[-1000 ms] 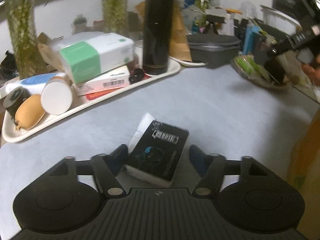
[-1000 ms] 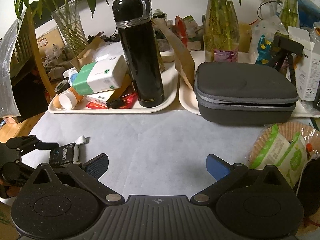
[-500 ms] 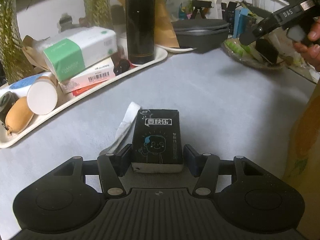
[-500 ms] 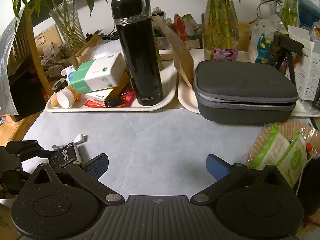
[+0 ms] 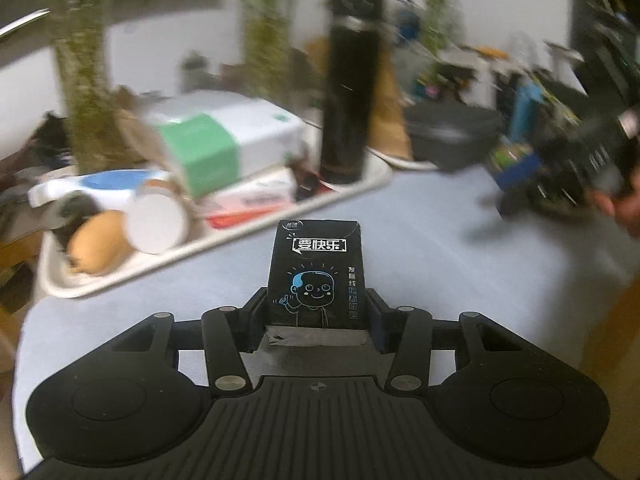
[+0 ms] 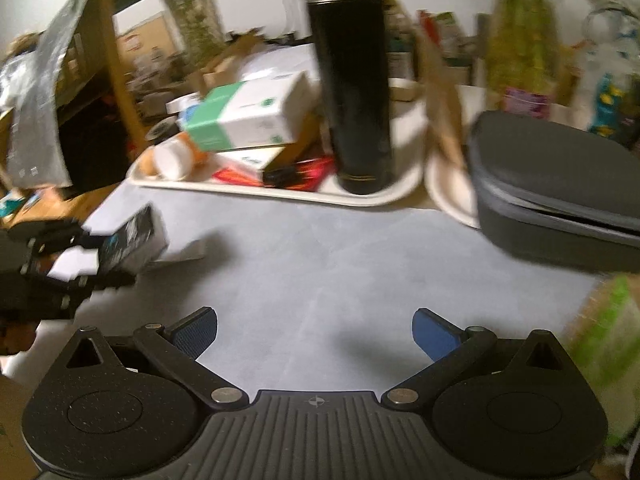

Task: Organize soft objects
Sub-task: 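Lift the black box with the left tool while the right grasps the white strap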

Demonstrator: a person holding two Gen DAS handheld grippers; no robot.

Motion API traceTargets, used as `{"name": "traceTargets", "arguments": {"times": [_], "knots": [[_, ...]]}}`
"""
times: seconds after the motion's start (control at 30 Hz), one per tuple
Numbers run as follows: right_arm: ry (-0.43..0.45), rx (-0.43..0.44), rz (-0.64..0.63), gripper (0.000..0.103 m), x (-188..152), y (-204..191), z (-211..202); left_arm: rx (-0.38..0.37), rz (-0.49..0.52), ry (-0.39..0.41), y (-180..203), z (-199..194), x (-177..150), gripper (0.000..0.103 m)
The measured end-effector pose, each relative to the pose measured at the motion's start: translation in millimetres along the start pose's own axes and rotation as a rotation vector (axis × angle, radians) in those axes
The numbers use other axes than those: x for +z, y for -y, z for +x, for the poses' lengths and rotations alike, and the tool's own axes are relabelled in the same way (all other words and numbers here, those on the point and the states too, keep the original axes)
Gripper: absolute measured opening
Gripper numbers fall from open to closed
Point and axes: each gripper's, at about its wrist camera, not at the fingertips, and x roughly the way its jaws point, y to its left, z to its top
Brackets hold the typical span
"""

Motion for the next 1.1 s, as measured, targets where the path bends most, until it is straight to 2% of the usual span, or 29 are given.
{"name": "traceTargets", "arguments": {"times": [0.13,0.3,0.43,0.53,0.73,0.83,0.97,1.1], "knots": [[0.015,0.025,-0.041,0.103,7.7,-9.5,11.2,0.089,-0.057,0.028,-10.1,-7.6,6.7,0.048],[0.011,0.061,-0.097,0.103,21.2,-19.5,32.5,0.153,-0.116,0.04,-21.5,-14.3,9.2,0.048],[0.01,0.126,-0.215,0.103,26.0,-34.7,48.9,0.201,-0.141,0.042,-28.4,-17.1,9.1,0.048],[0.02,0.142,-0.343,0.103,28.2,-52.7,64.6,0.238,-0.17,0.039,-34.3,-19.1,9.0,0.048],[0.046,0.18,-0.475,0.102,27.4,-80.7,90.0,0.296,-0.31,0.04,-58.2,-26.5,7.2,0.048],[0.047,0.18,-0.527,0.092,27.1,-92.8,102.6,0.298,-0.345,0.05,-64.9,-30.6,6.5,0.048],[0.05,0.165,-0.577,0.082,24.2,-103.7,116.0,0.296,-0.345,0.053,-66.1,-31.1,5.6,0.048],[0.076,0.149,-0.61,0.075,19.1,-110.8,117.9,0.283,-0.359,0.055,-67.0,-30.9,5.0,0.048]]}}
